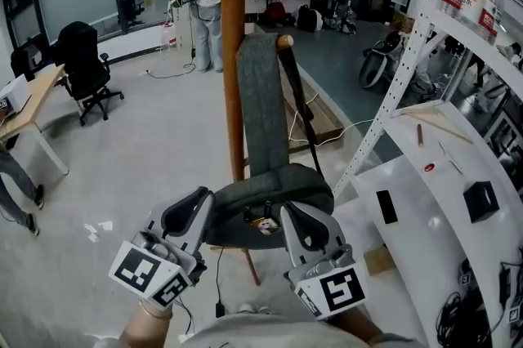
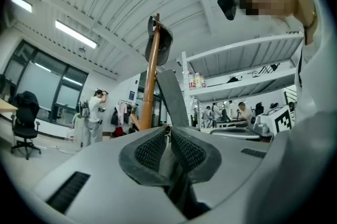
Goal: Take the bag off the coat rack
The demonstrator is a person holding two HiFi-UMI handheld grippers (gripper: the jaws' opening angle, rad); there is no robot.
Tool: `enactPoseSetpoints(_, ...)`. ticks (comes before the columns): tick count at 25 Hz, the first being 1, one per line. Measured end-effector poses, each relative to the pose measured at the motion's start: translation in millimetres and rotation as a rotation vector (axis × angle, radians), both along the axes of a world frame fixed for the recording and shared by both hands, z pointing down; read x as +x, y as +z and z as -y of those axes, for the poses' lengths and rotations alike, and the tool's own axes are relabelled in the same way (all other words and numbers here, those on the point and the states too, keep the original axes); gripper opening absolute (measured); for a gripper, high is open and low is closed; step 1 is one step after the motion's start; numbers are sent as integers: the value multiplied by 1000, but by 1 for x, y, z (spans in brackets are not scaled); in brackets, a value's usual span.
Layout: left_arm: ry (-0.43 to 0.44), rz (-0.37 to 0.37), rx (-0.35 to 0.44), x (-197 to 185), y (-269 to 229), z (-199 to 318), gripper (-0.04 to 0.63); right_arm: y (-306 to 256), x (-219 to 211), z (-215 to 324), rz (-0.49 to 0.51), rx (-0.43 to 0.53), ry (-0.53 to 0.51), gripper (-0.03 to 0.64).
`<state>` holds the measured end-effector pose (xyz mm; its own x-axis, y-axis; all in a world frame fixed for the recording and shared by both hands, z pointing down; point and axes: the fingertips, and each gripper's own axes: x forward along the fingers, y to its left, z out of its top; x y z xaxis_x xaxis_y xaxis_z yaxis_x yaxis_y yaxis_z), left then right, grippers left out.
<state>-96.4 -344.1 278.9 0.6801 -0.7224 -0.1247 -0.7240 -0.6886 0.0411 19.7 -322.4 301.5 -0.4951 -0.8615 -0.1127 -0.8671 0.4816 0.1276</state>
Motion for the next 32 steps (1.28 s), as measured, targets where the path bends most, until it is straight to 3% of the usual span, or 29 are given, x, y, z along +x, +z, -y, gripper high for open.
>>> enactPoseSetpoints(1, 58, -3, -17, 6, -6, 4, 28, 0, 1, 2, -4, -6, -5, 20)
enactPoseSetpoints(2, 127, -11, -33, 14, -14, 8, 91, 0, 1, 3, -8, -10, -9, 20)
enactPoseSetpoints(3, 195, -23, -45, 21, -22, 13, 196, 0, 2, 3, -12, -11, -13, 20)
enactPoseSetpoints(4, 249, -34, -51, 27, -32, 20, 229, 0, 1, 3, -18, -10, -16, 20)
enactPoseSetpoints(10, 409, -44, -75, 67, -74, 61, 258, 1, 4, 3, -46, -5, -32, 20)
enactPoseSetpoints(14, 525, -33, -99, 95, -91, 66, 256, 1, 8, 3, -59, 0, -32, 20)
enactPoseSetpoints(20, 578, -95, -103, 109, -112, 83, 253, 1, 15, 4, -39, -3, -23, 20)
enactPoseSetpoints(26, 660, -81, -96, 114, -118, 76, 41, 1, 21, 6, -37, 0, -7, 20)
enactPoseSetpoints(32, 576, 10, 27, 115, -126, 71, 35, 1, 25, 5, -40, -3, 1, 20)
